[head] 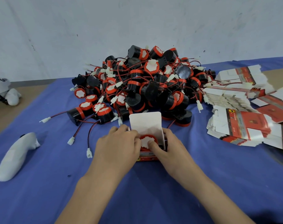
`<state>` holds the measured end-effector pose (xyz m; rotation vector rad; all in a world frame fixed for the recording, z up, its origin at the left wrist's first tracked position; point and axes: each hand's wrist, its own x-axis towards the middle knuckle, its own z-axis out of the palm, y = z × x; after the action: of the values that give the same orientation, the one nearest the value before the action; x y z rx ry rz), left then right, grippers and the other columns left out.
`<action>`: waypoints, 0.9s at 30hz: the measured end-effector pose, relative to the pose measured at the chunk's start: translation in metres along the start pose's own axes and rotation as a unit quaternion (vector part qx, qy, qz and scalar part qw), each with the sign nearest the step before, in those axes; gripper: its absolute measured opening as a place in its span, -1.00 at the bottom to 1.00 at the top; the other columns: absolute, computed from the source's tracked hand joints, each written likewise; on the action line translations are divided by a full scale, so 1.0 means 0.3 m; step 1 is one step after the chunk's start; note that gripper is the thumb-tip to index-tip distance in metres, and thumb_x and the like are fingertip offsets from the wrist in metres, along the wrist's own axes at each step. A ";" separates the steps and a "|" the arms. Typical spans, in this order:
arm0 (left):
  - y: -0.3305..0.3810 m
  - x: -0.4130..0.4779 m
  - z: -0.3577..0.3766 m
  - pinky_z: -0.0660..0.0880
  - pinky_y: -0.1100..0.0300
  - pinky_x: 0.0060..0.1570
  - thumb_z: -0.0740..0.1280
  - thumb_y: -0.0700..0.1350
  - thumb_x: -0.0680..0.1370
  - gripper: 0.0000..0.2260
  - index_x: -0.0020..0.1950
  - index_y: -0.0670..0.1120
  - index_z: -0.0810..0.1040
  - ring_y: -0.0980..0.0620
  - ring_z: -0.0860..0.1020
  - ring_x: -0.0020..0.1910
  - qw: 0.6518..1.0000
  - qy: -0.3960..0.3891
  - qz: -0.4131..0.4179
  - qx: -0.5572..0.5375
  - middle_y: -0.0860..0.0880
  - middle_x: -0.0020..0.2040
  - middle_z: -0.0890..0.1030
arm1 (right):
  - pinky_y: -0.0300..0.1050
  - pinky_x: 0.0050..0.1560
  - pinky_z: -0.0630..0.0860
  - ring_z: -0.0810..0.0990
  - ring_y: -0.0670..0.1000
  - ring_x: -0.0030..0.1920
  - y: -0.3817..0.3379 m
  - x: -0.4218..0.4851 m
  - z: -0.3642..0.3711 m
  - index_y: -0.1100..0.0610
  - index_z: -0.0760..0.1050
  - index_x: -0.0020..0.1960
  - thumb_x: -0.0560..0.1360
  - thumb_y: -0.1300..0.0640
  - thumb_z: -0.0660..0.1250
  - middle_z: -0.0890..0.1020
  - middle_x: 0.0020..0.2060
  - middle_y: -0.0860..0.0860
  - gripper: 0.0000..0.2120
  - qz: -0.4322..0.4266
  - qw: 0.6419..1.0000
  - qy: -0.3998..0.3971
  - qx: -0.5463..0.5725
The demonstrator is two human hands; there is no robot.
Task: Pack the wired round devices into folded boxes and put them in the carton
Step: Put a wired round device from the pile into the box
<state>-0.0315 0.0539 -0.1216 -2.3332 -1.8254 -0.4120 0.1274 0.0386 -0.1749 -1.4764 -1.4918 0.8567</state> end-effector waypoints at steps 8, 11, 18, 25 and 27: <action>-0.025 -0.026 0.018 0.29 0.24 -0.42 0.08 0.04 0.61 -0.76 0.12 0.16 0.51 0.16 0.51 -0.12 0.996 0.046 0.017 -0.071 0.18 0.06 0.50 | 0.02 0.19 0.54 0.52 -0.08 0.18 -0.002 -0.006 0.002 -0.26 0.39 0.18 0.45 -0.29 0.23 0.56 0.08 -0.20 -0.68 0.000 1.000 0.010 -0.013; -0.040 -0.057 0.005 0.35 0.23 -0.47 0.11 0.04 0.59 -0.79 0.03 0.13 0.54 0.15 0.52 -0.16 0.993 0.078 0.024 -0.081 0.19 0.05 0.53 | 0.00 0.19 0.54 0.53 -0.10 0.18 -0.007 -0.008 0.000 -0.27 0.39 0.17 0.47 -0.29 0.24 0.56 0.09 -0.21 -0.70 -0.004 1.000 0.009 -0.008; 0.012 -0.108 -0.001 0.18 0.18 -0.43 0.38 -0.15 0.41 -0.97 -0.22 -0.09 0.59 -0.05 0.51 -0.36 0.994 0.096 0.033 0.040 -0.03 -0.25 0.56 | 0.01 0.22 0.51 0.52 -0.10 0.17 -0.019 -0.012 0.011 -0.28 0.36 0.13 0.48 -0.26 0.23 0.56 0.09 -0.20 -0.75 -0.001 1.000 0.018 -0.023; 0.030 -0.110 0.004 -0.12 0.34 -0.39 0.54 -0.19 0.28 -0.73 -0.42 -0.04 0.44 0.03 0.36 -0.48 0.996 0.072 0.008 0.042 0.03 -0.44 0.42 | 0.00 0.23 0.52 0.51 -0.13 0.18 -0.018 -0.014 0.008 -0.34 0.34 0.09 0.49 -0.27 0.24 0.54 0.09 -0.23 -0.81 -0.004 1.000 0.014 -0.025; 0.031 -0.109 0.008 -0.11 0.34 -0.40 0.52 -0.17 0.30 -0.72 -0.41 -0.03 0.41 0.05 0.36 -0.48 0.997 0.065 0.002 0.046 0.05 -0.44 0.40 | -0.01 0.23 0.51 0.50 -0.14 0.17 -0.018 -0.016 0.007 -0.34 0.34 0.08 0.49 -0.27 0.23 0.53 0.09 -0.23 -0.82 -0.005 0.999 0.015 -0.029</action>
<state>-0.0295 0.0222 -0.1334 -2.1935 -1.7427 -0.4575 0.1230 0.0338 -0.1714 -1.5160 -1.5132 0.7871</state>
